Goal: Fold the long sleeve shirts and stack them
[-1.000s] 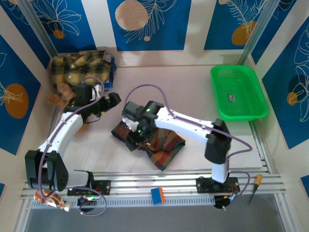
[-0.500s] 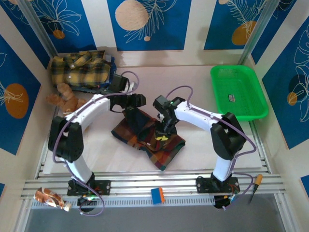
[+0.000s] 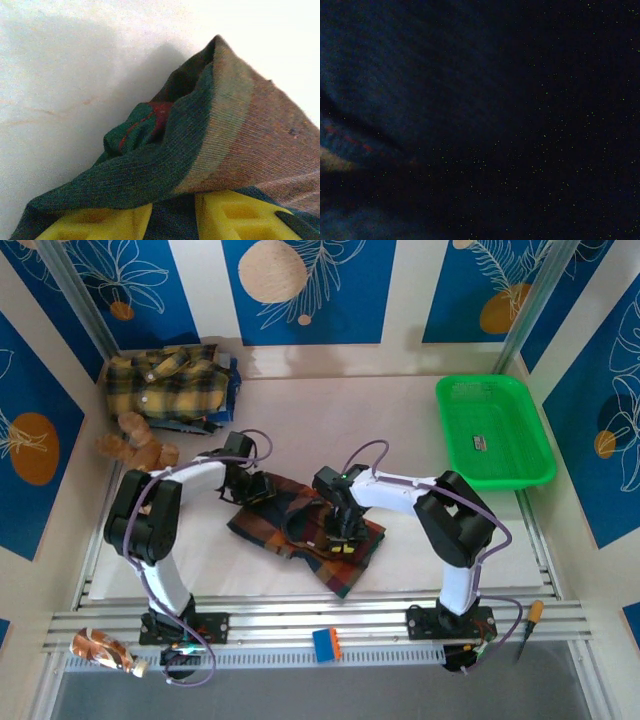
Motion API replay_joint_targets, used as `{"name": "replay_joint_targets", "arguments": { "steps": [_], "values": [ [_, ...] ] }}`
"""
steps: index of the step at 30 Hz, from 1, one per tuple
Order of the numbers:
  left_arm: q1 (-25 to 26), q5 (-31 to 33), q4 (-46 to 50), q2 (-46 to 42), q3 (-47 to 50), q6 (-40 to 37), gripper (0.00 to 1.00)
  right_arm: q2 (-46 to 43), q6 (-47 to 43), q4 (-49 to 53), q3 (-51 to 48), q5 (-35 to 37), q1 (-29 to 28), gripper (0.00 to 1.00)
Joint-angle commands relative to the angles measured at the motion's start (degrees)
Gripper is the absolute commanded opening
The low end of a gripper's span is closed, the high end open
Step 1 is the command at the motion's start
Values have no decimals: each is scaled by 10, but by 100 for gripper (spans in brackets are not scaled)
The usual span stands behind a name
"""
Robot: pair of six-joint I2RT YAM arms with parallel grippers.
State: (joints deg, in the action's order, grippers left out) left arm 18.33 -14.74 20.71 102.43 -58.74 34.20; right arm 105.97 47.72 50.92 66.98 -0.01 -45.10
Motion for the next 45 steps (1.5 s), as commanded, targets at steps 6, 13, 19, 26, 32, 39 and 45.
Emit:
{"name": "replay_joint_targets", "arguments": {
  "steps": [6, 13, 19, 26, 32, 39, 45],
  "values": [
    [-14, -3, 32, -98, -3, 25, 70, -44, -29, 48, 14, 35, 3, 39],
    [-14, -63, 200, -210, -43, 11, 90, -112, -117, 85, 115, 7, 32, 65],
    [-7, -133, 200, -284, 119, 96, 93, -55, -232, 95, 161, 22, 91, 68],
    [24, -140, 9, -211, 171, 203, 92, -13, -260, 56, 90, 39, 135, 64],
    [35, -103, -10, -59, 43, 158, 86, -38, -213, 20, -1, -5, 146, 56],
    [38, -103, 8, 141, -210, 67, 83, -71, -126, -35, -57, -128, 103, 52],
    [81, -224, -64, 347, -486, 104, 82, 1, -37, -119, 33, -236, 57, 53]
  ]
}}
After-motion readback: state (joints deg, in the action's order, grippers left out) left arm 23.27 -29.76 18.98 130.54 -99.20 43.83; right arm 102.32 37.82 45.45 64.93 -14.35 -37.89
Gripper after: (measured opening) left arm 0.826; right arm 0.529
